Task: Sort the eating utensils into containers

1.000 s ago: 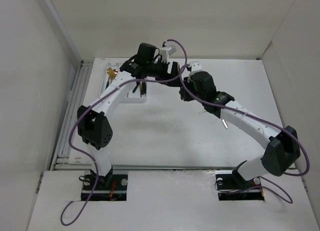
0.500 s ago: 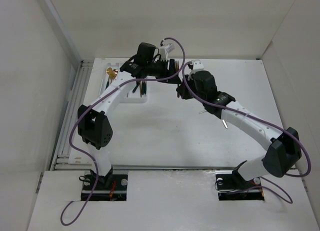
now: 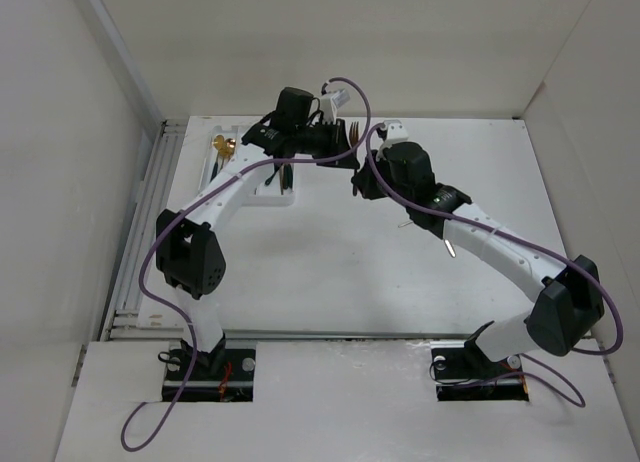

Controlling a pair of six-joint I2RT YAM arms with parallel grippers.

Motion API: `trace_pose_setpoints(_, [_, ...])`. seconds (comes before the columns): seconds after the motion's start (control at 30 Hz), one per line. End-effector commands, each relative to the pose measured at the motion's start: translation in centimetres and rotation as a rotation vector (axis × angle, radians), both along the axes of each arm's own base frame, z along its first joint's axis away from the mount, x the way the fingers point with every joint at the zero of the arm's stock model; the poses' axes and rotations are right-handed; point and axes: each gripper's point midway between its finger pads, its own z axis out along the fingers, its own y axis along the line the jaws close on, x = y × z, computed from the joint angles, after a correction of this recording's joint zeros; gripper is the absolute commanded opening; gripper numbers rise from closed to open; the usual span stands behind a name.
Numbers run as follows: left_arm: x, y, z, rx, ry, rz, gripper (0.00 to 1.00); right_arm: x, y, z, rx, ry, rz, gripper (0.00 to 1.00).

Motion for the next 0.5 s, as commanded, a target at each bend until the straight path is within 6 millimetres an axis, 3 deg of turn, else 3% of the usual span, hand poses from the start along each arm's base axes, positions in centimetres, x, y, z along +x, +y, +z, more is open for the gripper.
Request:
trace_pose_setpoints(0.0, [1.6,1.3,-1.1,0.082,-0.077,0.056,0.00,-0.7,1.7,3.7,0.090,-0.082,0.078,0.06])
trace_pose_setpoints(0.03, [2.2,1.9,-1.3,0.125,-0.112,0.075,0.00,-0.7,2.1,3.7,0.095,-0.079,0.096,0.36])
trace_pose_setpoints(0.1, [3.3,3.1,-2.0,0.175,-0.124,0.122,0.00,-0.8,2.4,3.3,0.093,-0.069,0.107,0.54])
trace_pose_setpoints(0.13, [3.8,3.6,-2.0,0.210,-0.164,0.130,0.00,-0.6,2.5,2.8,0.087,-0.060,0.107,0.58])
trace_pose_setpoints(0.2, [6.6,7.0,-3.8,0.324,-0.179,0.241,0.00,-0.3,2.3,3.3,0.088,-0.072,0.092,0.64])
trace_pose_setpoints(0.27, [8.1,9.8,-4.5,0.403,-0.188,0.305,0.00,-0.1,2.2,3.8,0.083,-0.089,0.085,0.64])
trace_pose_setpoints(0.3, [9.6,12.3,-5.3,0.453,-0.178,0.367,0.00,0.3,2.0,3.4,0.078,-0.082,0.076,0.64])
trace_pose_setpoints(0.47, [13.1,18.8,-7.2,0.594,-0.152,0.506,0.00,1.3,1.5,3.5,0.061,-0.093,0.085,0.65])
